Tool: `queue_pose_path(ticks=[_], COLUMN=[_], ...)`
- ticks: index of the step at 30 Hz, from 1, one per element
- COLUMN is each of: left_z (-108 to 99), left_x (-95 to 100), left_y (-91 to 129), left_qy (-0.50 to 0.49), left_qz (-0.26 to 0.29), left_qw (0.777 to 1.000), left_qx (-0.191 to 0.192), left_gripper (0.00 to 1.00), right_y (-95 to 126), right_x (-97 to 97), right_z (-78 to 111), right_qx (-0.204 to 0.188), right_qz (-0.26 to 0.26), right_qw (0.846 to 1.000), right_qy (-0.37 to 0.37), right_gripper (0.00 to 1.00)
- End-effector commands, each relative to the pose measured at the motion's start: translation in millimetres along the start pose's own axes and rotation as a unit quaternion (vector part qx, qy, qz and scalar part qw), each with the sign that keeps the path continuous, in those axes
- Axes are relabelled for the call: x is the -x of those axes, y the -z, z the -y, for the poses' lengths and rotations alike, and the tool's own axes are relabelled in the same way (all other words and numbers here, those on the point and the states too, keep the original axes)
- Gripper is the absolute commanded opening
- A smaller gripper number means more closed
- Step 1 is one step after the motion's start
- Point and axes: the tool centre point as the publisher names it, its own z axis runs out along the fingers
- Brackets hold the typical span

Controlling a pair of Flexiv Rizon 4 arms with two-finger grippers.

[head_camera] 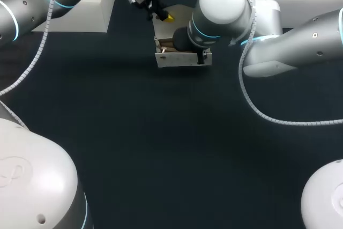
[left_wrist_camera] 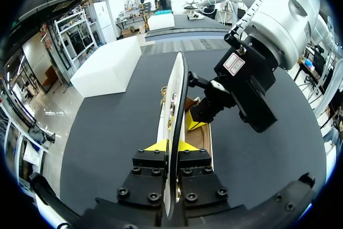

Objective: Pick up the bag, open it, inspect its contents, close it, and place it on the opposite side

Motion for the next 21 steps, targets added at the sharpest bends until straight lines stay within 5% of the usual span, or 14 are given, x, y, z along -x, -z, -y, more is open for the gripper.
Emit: queue_pose_path(ticks=[1,14,16,19,21], left_z=[2,-2,-3,-4,-5], left_x=[5.9,5.0,5.1,5.1,4.8], left_y=[-3,-3,-2,-3,-3], left_qy=[-0.002,0.001,0.002,0.005,0.006], left_qz=[-0.018,-0.021,-0.02,-0.02,-0.023], left_qw=[1.0,1.0,1.0,1.0,1.0], left_qx=[0.001,0.003,0.001,-0.001,-0.003], left_gripper=[0.0,0.0,0.0,0.0,0.0], right_y=[-6,-17,-18,-20,-22], right_x=[2.9,-0.2,-1.5,-5.7,-7.4], right_z=[-0.3,-1.9,-2.2,-2.8,-3.0], right_qx=[0.0,0.002,0.003,0.005,0.005], right_qz=[0.003,-0.011,-0.016,-0.025,-0.03], right_qw=[1.0,1.0,1.0,1.0,1.0], right_qy=[-0.003,-0.007,-0.007,-0.007,-0.007], right_gripper=[0.0,0.01,0.15,0.93,1.0])
